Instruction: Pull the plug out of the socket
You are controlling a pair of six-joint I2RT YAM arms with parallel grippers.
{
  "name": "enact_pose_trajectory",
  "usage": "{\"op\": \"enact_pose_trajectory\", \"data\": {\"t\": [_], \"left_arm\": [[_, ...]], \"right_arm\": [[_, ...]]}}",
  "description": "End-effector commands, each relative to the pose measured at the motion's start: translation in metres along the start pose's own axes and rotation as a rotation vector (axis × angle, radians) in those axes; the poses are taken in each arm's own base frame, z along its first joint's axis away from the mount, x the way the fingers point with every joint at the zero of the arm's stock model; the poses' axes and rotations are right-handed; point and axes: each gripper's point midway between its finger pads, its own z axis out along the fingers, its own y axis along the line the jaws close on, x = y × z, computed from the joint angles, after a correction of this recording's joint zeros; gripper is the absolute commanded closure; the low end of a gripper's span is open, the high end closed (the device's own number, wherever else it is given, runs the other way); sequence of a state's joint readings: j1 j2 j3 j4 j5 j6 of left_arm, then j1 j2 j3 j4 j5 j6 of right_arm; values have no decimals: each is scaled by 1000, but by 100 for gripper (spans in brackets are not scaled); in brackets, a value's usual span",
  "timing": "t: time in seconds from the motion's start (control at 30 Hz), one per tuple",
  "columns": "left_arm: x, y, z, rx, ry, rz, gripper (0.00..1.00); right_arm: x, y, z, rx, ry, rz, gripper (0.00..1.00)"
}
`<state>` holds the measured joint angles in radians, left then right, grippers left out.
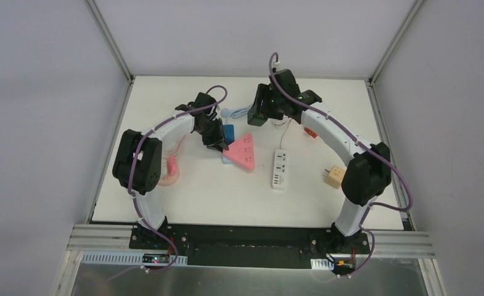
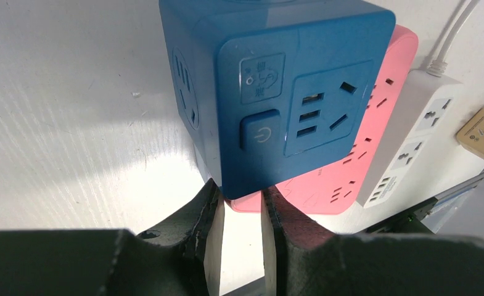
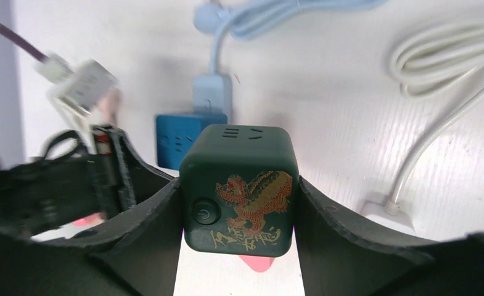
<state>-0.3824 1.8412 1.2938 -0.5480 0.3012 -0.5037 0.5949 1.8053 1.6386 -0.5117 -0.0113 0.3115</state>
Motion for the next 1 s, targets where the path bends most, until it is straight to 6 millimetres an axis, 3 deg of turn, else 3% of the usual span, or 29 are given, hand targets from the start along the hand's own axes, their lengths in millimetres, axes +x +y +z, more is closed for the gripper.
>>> {"op": "enact_pose_trajectory", "data": {"t": [0.0,0.07,0.27,0.4,0.57,0.77,0.97], "left_arm": [[54,77,37,-315,183,38,82],[51,74,35,-305,178,39,82],[35,53,27,-237,135,46,75],[22,37,21,-184,107,53,68],[11,22,14,-128,66,56,58],[8,20,8,-117,34,60,48],[7,23,7,-126,7,59,43]], "right_arm": [[-37,25,-37,-119,-139,34,100],[-37,12,-38,-78,-148,46,100],[-31,-61,-45,112,-169,166,100],[-13,-115,-54,225,-147,290,100],[30,-166,-61,322,-83,425,100],[74,-189,-56,355,4,507,96],[94,-189,-47,334,60,527,73]]}}
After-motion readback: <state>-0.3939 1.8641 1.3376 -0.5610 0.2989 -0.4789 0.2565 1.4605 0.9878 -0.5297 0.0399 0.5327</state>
